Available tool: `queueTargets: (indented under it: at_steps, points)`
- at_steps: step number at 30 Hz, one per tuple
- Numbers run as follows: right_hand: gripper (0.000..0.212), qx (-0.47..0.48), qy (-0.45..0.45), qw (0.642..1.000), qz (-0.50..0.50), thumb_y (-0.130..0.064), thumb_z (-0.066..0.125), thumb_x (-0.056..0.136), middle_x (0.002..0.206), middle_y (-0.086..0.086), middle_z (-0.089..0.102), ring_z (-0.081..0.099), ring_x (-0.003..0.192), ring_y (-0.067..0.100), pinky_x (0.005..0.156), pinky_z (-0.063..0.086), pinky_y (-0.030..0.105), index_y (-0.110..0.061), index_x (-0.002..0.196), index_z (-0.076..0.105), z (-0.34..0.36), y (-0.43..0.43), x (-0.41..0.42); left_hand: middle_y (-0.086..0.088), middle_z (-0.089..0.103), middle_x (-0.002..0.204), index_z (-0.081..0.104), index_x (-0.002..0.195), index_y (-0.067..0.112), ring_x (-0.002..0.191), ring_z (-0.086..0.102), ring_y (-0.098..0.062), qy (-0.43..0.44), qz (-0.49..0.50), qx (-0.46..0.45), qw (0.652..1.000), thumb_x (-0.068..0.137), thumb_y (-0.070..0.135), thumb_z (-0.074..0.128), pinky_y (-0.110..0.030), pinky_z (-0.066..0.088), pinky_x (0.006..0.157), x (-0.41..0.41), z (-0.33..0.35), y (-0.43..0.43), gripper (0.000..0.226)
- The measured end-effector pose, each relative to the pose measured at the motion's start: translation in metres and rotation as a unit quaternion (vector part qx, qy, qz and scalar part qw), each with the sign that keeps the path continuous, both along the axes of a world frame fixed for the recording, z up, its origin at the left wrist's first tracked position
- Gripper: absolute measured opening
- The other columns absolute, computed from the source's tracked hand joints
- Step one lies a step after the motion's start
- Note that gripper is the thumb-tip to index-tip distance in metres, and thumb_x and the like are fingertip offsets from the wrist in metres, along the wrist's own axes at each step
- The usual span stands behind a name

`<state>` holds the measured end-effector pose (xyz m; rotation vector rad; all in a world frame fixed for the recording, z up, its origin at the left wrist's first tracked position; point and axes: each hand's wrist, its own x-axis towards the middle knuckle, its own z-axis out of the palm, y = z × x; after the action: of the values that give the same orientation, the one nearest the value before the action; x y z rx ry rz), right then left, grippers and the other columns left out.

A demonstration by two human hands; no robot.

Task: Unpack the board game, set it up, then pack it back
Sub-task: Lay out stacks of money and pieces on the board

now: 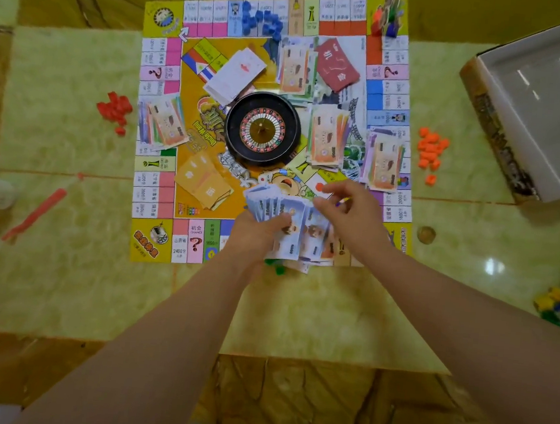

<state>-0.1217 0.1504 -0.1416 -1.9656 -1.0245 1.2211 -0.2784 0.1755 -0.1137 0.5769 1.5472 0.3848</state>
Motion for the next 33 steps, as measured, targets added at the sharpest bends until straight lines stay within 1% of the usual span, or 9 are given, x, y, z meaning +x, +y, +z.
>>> queueTargets:
  at_steps: [5, 10, 12, 14, 17, 22, 27, 30, 33]
  points:
    - [0.024, -0.042, 0.148, 0.987, 0.044, -0.024, 0.068, 0.089, 0.07, 0.0, 0.058, 0.05, 0.058, 0.004, 0.06, 0.043, 0.017, 0.0, 0.091, 0.068, 0.026, 0.008, 0.029, -0.009, 0.07, 0.089, 0.062, 0.099, 0.013, 0.07, 0.069, -0.02, -0.041, 0.01, 0.003, 0.999, 0.092, 0.006, 0.061, -0.036, 0.059, 0.061, 0.037, 0.015, 0.012, 0.01]
    - [0.014, -0.046, 0.139, 0.989, 0.036, -0.021, 0.072, 0.086, 0.066, -0.002, 0.061, 0.051, 0.051, -0.001, 0.055, 0.041, 0.014, -0.007, 0.082, 0.069, 0.03, 0.016, 0.062, -0.019, 0.066, 0.101, 0.063, 0.093, 0.013, 0.092, 0.065, -0.035, -0.042, -0.002, -0.014, 0.999, 0.093, 0.012, 0.061, -0.057, 0.054, 0.085, 0.074, 0.027, 0.027, 0.002]
    - [0.014, -0.045, 0.1, 0.994, 0.018, -0.023, 0.072, 0.086, 0.071, -0.001, 0.064, 0.054, 0.057, 0.003, 0.06, 0.044, 0.019, -0.01, 0.082, 0.07, 0.024, 0.02, 0.076, -0.014, 0.065, 0.082, 0.059, 0.085, 0.01, 0.074, 0.065, -0.027, -0.034, -0.004, -0.017, 0.999, 0.096, 0.01, 0.053, -0.043, 0.058, 0.073, 0.09, 0.026, 0.031, 0.013]
    - [0.015, -0.035, 0.063, 0.997, -0.016, -0.023, 0.071, 0.087, 0.077, 0.001, 0.067, 0.058, 0.066, 0.008, 0.066, 0.048, 0.023, -0.009, 0.084, 0.07, 0.018, 0.024, 0.089, -0.003, 0.056, 0.059, 0.05, 0.074, 0.011, 0.047, 0.054, -0.015, -0.001, -0.017, 0.003, 1.0, 0.098, 0.006, 0.044, -0.021, 0.045, 0.047, 0.102, 0.026, 0.034, 0.025]
    - [0.014, -0.029, 0.021, 0.997, -0.061, -0.021, 0.07, 0.087, 0.082, 0.008, 0.071, 0.063, 0.073, 0.016, 0.074, 0.052, 0.031, -0.007, 0.086, 0.071, 0.008, 0.032, 0.106, -0.011, 0.045, 0.072, 0.044, 0.072, 0.019, 0.063, 0.043, -0.019, 0.061, -0.006, 0.023, 0.998, 0.097, 0.01, 0.044, -0.028, 0.032, 0.056, 0.112, 0.019, 0.041, 0.026]
    - [0.011, -0.039, 0.086, 0.995, -0.014, -0.018, 0.065, 0.092, 0.083, 0.008, 0.07, 0.068, 0.08, 0.023, 0.084, 0.056, 0.041, -0.01, 0.085, 0.068, -0.002, 0.04, 0.12, -0.009, 0.049, 0.074, 0.047, 0.075, 0.02, 0.07, 0.047, -0.023, 0.085, 0.002, 0.018, 0.996, 0.097, 0.011, 0.044, -0.035, 0.038, 0.066, 0.123, 0.009, 0.048, 0.024]
    - [0.014, -0.062, 0.12, 0.99, 0.047, -0.021, 0.065, 0.092, 0.064, -0.007, 0.063, 0.059, 0.069, 0.016, 0.089, 0.054, 0.052, -0.013, 0.081, 0.069, -0.004, 0.038, 0.127, 0.003, 0.053, 0.044, 0.052, 0.075, 0.011, 0.036, 0.052, -0.01, 0.048, 0.008, -0.004, 0.999, 0.096, 0.011, 0.049, -0.015, 0.037, 0.037, 0.131, 0.012, 0.047, 0.021]
    - [0.01, -0.063, 0.126, 0.99, 0.03, -0.017, 0.066, 0.091, 0.082, 0.009, 0.07, 0.067, 0.078, 0.025, 0.086, 0.056, 0.045, -0.011, 0.084, 0.07, 0.0, 0.04, 0.127, 0.003, 0.068, 0.066, 0.062, 0.086, 0.017, 0.052, 0.066, -0.01, 0.006, -0.005, 0.019, 1.0, 0.097, 0.011, 0.052, -0.022, 0.052, 0.048, 0.136, 0.016, 0.044, 0.016]
    - [0.008, -0.053, 0.116, 0.992, 0.009, -0.014, 0.069, 0.088, 0.073, 0.004, 0.067, 0.062, 0.059, 0.004, 0.066, 0.052, 0.025, -0.006, 0.087, 0.069, 0.006, 0.047, 0.129, 0.0, 0.069, 0.072, 0.064, 0.093, 0.013, 0.057, 0.066, -0.011, -0.001, 0.0, 0.042, 0.999, 0.098, 0.015, 0.052, -0.024, 0.053, 0.05, 0.134, 0.021, 0.046, 0.013]
